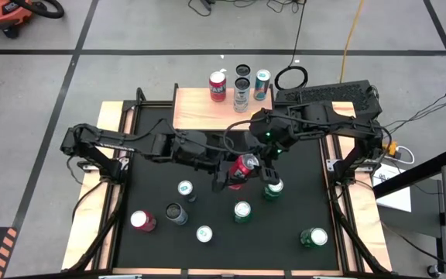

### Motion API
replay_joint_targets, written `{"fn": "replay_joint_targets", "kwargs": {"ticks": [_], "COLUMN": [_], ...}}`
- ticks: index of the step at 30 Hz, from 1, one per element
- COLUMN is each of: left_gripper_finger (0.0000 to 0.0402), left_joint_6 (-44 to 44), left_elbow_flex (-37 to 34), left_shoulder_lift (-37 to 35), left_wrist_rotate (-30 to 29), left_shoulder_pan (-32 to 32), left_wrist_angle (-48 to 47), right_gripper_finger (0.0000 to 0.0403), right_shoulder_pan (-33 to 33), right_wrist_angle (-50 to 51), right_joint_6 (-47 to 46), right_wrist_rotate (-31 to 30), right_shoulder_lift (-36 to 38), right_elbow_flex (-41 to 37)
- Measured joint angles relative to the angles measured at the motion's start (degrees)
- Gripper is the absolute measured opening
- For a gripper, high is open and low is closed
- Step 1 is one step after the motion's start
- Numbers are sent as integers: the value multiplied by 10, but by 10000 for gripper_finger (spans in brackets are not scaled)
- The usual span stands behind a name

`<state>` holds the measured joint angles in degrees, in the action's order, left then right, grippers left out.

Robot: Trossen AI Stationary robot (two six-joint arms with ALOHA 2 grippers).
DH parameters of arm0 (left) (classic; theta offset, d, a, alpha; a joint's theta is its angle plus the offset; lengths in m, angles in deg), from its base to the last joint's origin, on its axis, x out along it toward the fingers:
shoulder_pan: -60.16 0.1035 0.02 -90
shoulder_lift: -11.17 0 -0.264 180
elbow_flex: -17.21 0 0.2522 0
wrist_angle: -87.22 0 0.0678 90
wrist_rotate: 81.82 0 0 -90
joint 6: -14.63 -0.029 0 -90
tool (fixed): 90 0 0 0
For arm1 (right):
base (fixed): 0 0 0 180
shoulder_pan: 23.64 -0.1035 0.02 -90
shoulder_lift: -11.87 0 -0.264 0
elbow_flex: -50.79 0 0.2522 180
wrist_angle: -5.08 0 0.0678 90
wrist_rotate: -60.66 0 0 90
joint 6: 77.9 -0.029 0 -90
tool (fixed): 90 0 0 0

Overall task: Place canned beverage on shelf
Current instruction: Put the right orange soda can on the shelf aligned with the other orange soda can

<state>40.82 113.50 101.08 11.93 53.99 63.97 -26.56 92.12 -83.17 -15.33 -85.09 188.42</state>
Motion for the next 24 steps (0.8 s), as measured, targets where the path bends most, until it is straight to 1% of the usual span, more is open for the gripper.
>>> {"fn": "replay_joint_targets", "kwargs": {"ticks": [4, 12, 24], "left_gripper_finger": [400, 395, 309], "left_joint_6": [-2, -16, -34], "left_elbow_flex": [0, 0, 0], "left_shoulder_lift": [0, 0, 0], "left_wrist_rotate": [19, 12, 7], "left_shoulder_pan": [0, 5, 10], "left_wrist_angle": [0, -7, -7], "right_gripper_finger": [279, 279, 279], "right_shoulder_pan": [0, 3, 11], "right_wrist_angle": [0, 0, -2], "right_joint_6": [0, -13, -30], "right_wrist_rotate": [3, 11, 15], "right_shoulder_lift": [0, 0, 0], "right_elbow_flex": [0, 0, 0]}}
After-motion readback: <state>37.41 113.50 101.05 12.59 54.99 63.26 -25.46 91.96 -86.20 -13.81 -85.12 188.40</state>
